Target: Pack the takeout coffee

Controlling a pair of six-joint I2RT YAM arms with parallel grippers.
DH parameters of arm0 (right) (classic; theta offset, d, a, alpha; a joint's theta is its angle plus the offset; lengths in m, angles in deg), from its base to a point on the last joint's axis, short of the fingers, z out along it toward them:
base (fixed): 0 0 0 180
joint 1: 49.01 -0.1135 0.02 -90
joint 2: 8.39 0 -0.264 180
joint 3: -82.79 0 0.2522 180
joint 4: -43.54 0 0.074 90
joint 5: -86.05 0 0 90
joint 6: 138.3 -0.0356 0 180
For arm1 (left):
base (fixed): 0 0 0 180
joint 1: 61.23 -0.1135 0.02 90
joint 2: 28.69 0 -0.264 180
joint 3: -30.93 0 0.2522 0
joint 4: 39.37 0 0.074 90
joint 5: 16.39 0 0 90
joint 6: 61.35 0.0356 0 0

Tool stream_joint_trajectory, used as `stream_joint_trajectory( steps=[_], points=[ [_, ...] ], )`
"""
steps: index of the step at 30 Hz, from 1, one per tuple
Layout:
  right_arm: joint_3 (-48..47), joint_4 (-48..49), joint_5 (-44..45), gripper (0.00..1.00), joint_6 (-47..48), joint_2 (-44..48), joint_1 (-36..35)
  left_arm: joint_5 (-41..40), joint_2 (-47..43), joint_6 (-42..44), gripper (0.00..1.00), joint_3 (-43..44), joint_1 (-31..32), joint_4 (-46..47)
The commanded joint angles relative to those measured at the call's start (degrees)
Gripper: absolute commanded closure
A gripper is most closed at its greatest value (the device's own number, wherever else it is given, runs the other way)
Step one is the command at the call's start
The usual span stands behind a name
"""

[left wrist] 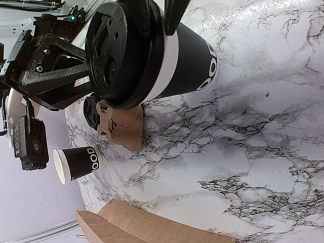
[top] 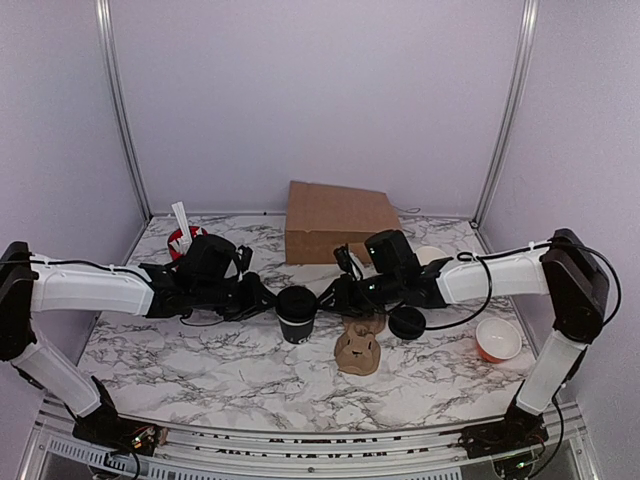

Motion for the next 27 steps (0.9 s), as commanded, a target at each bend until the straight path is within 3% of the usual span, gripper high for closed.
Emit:
stream_joint_trajectory(
  steps=[1, 27],
  points=[
    [-3.48, -4.38, 2.39, 0.74, 2.97, -3.21, -4.54, 1.58, 3.69, 0.51, 0.91, -0.31, 1.74, -1.49],
    [-9.41, -17.15, 16.05, 0.69, 7.33, -0.92, -7.37, -0.46, -0.66, 1.45, 0.93, 1.13, 1.93, -4.73]
  ],
)
